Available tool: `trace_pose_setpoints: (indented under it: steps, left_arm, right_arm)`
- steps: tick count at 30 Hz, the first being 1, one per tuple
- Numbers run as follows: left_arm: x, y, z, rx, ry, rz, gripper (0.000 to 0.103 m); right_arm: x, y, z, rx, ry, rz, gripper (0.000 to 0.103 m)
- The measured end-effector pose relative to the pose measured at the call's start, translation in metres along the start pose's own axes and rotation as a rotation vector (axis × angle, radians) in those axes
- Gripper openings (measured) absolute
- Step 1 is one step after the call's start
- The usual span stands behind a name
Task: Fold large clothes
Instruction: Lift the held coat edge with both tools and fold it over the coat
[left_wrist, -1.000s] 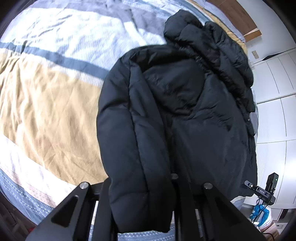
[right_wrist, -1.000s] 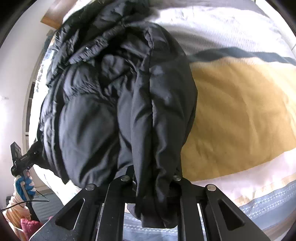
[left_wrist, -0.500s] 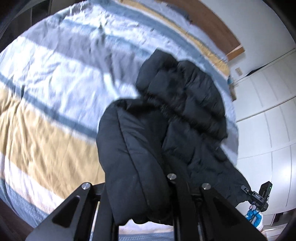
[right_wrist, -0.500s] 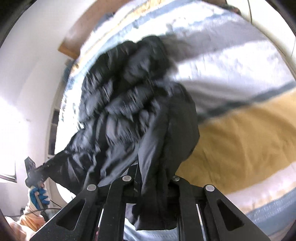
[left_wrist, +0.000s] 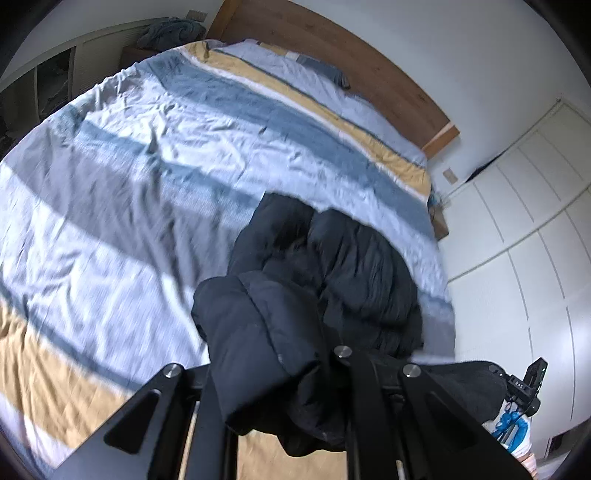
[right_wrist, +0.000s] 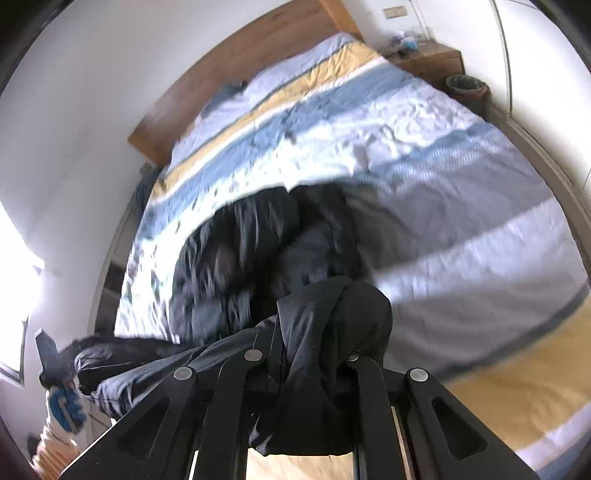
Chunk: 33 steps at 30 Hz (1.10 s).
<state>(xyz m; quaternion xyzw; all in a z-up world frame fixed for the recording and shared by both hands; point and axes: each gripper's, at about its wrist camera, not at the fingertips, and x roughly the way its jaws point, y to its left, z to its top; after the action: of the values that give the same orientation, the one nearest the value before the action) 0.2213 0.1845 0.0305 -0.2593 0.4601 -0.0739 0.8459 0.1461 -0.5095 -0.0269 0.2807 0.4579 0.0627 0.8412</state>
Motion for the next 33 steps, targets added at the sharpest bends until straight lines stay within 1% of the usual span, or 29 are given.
trace_pose_setpoints:
  steps: [2,3,5,8,12,14,15,16,19,21,22,23,24,26,29,31,32,33]
  left_arm:
    - [0.011,-0.003,0.02,-0.008,-0.012,-0.004,0.012]
    - [0.023,-0.006,0.034,-0.01,-0.018,0.0,0.012]
    - [0.039,-0.009,0.052,-0.007,-0.02,0.01,0.012]
    - [0.075,-0.01,0.08,-0.022,-0.017,0.027,0.012]
    - [0.136,-0.004,0.115,-0.071,0.003,0.058,0.012]
    - [0.161,-0.001,0.128,-0.095,0.016,0.072,0.013]
    - [0.176,0.001,0.135,-0.108,0.024,0.082,0.015]
    - [0.195,0.004,0.142,-0.122,0.035,0.095,0.015]
    - [0.238,0.011,0.154,-0.153,0.067,0.113,0.017]
    - [0.268,0.02,0.158,-0.175,0.094,0.116,0.022]
    - [0.278,0.024,0.158,-0.183,0.101,0.122,0.027]
    - [0.288,0.028,0.158,-0.192,0.108,0.128,0.03]
    - [0.301,0.034,0.156,-0.207,0.121,0.136,0.036]
    - [0.315,0.041,0.154,-0.226,0.128,0.143,0.043]
    - [0.329,0.051,0.152,-0.259,0.133,0.115,0.05]
    - [0.329,0.056,0.153,-0.28,0.134,0.089,0.055]
    - [0.327,0.059,0.155,-0.304,0.124,0.061,0.057]
    - [0.321,0.063,0.158,-0.339,0.11,0.029,0.059]
  right_arm:
    - [0.012,0.002,0.021,0.034,-0.018,-0.011,0.01]
    - [0.02,0.003,0.033,0.051,-0.027,-0.018,0.01]
    - [0.039,0.005,0.056,0.085,-0.038,-0.024,0.01]
    - [0.067,0.005,0.082,0.141,-0.04,-0.034,0.011]
    - [0.115,0.0,0.117,0.216,-0.026,-0.064,0.012]
    - [0.138,-0.004,0.132,0.255,-0.017,-0.077,0.012]
    - [0.151,-0.006,0.138,0.273,-0.014,-0.084,0.012]
    - [0.162,-0.008,0.143,0.283,-0.009,-0.091,0.012]
    - [0.199,-0.019,0.156,0.323,0.017,-0.121,0.013]
    - [0.221,-0.027,0.16,0.337,0.031,-0.144,0.013]
    - [0.231,-0.03,0.16,0.342,0.038,-0.158,0.013]
    - [0.241,-0.034,0.16,0.348,0.046,-0.17,0.013]
    - [0.251,-0.038,0.159,0.355,0.056,-0.179,0.013]
    - [0.265,-0.044,0.155,0.371,0.071,-0.184,0.013]
    - [0.28,-0.049,0.151,0.375,0.09,-0.185,0.016]
    - [0.282,-0.051,0.151,0.385,0.083,-0.174,0.021]
    - [0.281,-0.053,0.151,0.404,0.077,-0.153,0.029]
    - [0.279,-0.054,0.152,0.418,0.065,-0.142,0.041]
